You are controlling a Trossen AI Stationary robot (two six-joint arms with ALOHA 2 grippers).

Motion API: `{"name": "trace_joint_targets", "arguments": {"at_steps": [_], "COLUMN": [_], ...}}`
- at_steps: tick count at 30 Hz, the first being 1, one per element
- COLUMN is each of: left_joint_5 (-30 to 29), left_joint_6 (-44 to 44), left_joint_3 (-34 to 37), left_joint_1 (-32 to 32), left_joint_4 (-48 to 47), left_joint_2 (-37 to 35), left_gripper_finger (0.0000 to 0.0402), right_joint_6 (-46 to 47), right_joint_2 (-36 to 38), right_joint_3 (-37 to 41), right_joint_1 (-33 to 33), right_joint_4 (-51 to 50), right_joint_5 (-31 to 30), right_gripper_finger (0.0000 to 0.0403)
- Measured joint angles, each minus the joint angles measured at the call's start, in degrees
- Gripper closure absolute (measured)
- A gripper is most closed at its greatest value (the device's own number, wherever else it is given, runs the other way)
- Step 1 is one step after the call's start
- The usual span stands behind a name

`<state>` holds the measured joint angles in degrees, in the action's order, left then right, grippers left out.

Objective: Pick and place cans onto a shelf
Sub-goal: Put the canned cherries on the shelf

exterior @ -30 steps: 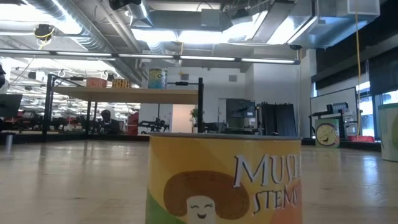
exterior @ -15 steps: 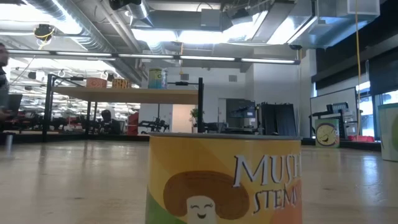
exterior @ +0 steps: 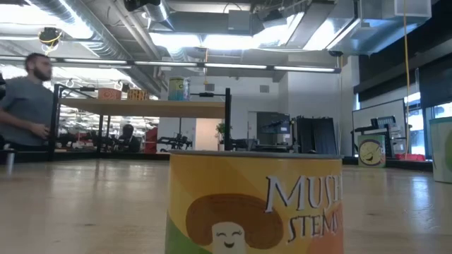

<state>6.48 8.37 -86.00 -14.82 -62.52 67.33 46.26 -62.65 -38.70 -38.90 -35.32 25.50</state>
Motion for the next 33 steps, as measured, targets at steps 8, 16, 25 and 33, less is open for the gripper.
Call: {"name": "trace_joint_targets", "arguments": {"at_steps": [8, 16, 25, 33], "left_joint_5": [0.00, 0.00, 0.00, 0.00], "left_joint_6": [0.01, 0.01, 0.08, 0.12], "left_joint_3": [0.00, 0.00, 0.00, 0.00], "left_joint_1": [-0.01, -0.01, 0.01, -0.01], "left_joint_4": [0.00, 0.03, 0.04, 0.04], "left_joint_2": [-0.02, -0.01, -0.02, 0.00], "left_gripper_finger": [0.0401, 0.0401, 0.0401, 0.0401], "right_joint_6": [-0.05, -0.03, 1.51, 4.50], "right_joint_2": [-4.41, -7.52, -9.25, -9.26], "right_joint_3": [0.00, -0.19, -0.29, -0.26], "right_joint_1": [-1.36, -1.50, -1.50, -1.48], "right_joint_4": [1.68, 4.44, 6.31, 6.72], "right_joint_5": [-0.29, 0.03, -0.22, -1.13], "right_gripper_finger": [0.0344, 0.0344, 0.0379, 0.0398]}}
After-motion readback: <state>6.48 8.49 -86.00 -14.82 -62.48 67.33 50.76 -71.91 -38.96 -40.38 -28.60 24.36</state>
